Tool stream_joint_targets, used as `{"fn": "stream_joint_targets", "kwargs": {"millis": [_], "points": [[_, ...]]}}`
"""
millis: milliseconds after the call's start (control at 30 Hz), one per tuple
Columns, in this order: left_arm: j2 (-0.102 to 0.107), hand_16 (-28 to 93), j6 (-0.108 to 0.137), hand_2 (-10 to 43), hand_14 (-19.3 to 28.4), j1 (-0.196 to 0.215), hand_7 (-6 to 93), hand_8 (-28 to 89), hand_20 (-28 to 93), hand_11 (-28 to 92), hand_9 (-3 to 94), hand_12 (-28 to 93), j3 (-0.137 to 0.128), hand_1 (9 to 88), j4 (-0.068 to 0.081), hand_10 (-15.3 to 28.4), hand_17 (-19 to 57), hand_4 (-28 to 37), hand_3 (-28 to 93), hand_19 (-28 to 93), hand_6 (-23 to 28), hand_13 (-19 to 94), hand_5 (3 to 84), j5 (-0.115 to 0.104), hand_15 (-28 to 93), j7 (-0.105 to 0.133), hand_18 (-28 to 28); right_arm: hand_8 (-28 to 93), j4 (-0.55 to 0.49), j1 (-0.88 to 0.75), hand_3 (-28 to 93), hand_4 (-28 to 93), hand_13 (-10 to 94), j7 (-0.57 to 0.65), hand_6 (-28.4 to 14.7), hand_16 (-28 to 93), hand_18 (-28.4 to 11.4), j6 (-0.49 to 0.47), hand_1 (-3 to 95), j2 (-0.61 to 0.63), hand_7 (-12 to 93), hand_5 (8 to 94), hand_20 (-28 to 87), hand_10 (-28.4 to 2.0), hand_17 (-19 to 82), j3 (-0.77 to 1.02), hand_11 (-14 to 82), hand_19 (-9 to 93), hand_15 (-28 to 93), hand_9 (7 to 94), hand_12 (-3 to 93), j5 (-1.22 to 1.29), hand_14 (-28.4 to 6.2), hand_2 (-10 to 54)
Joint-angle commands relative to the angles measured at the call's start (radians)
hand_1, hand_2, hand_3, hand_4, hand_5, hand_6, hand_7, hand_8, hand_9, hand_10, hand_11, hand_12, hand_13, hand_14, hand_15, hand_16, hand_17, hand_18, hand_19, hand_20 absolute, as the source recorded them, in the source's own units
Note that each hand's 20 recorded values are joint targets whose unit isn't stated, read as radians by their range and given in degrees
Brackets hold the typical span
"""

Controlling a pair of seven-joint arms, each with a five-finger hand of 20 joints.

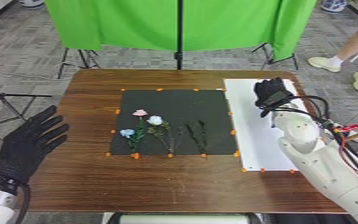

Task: Arrange flowers

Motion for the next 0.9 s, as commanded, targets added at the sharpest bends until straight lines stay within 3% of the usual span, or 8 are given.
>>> {"fn": "stream_joint_targets", "kwargs": {"millis": [33, 200, 433, 633, 900], "points": [[-0.012, -2, -0.007, -0.9, 13.3, 0.015, 21.1, -12, 7, 23, 21.6, 16, -0.004, 24.4, 0.001, 10.2, -11.5, -28.2, 70, 41, 2.2, 17, 27.0, -0.001, 35, -0.007, 19.0, -10, -0.021, -0.004, 83, -28, 82, 0.02, 4.3, 37, -14.8, 0.077, 48.5, 0.008, 56, 68.8, 36, -0.6, 32, -0.003, 21.5, 76, 48, 87.7, 48.1, -0.006, 1.1, -9.5], [-0.013, -2, -0.007, -0.9, 13.3, 0.016, 21.1, -12, 7, 23, 21.6, 16, -0.003, 24.4, 0.0, 10.3, -11.4, -28.2, 70, 41, 2.2, 17, 27.0, 0.002, 35, -0.005, 18.9, -9, -0.037, -0.018, 84, -28, 82, 0.008, 4.1, 37, -14.9, 0.11, 47.8, 0.018, 56, 69.2, 36, -0.7, 32, 0.006, 21.6, 76, 49, 87.9, 48.7, 0.007, 0.9, -9.5], [-0.007, -2, -0.011, -0.8, 13.3, 0.014, 21.0, -12, 7, 23, 21.6, 16, -0.003, 24.4, 0.003, 10.3, -11.4, -28.3, 70, 41, 2.2, 17, 27.0, 0.0, 34, -0.011, 19.0, -8, -0.144, -0.031, 84, -28, 82, -0.021, 4.0, 37, -15.2, 0.141, 47.6, 0.011, 55, 69.7, 36, -0.7, 32, -0.003, 21.5, 76, 49, 88.2, 49.0, 0.051, 0.9, -9.5], [0.0, -2, -0.011, -0.8, 13.3, 0.004, 21.0, -12, 7, 23, 21.6, 16, 0.002, 24.4, 0.007, 10.4, -11.4, -28.3, 70, 41, 2.2, 17, 27.0, -0.002, 35, -0.015, 18.9, -8, -0.239, -0.003, 84, -28, 82, -0.116, 4.0, 37, -15.1, 0.161, 47.7, -0.057, 55, 69.6, 36, -0.6, 32, -0.049, 21.3, 76, 49, 88.2, 49.1, 0.079, 0.9, -9.5], [0.0, -2, -0.01, -0.8, 13.3, -0.003, 21.1, -12, 7, 23, 21.6, 16, 0.007, 24.4, 0.01, 10.2, -11.5, -28.3, 70, 41, 2.2, 17, 26.9, -0.001, 35, -0.018, 19.0, -8, -0.243, 0.035, 84, -28, 82, -0.204, 4.1, 37, -15.1, 0.122, 47.7, -0.165, 55, 69.6, 36, -0.7, 32, -0.134, 21.0, 76, 49, 88.3, 49.1, 0.077, 0.9, -9.5]]}}
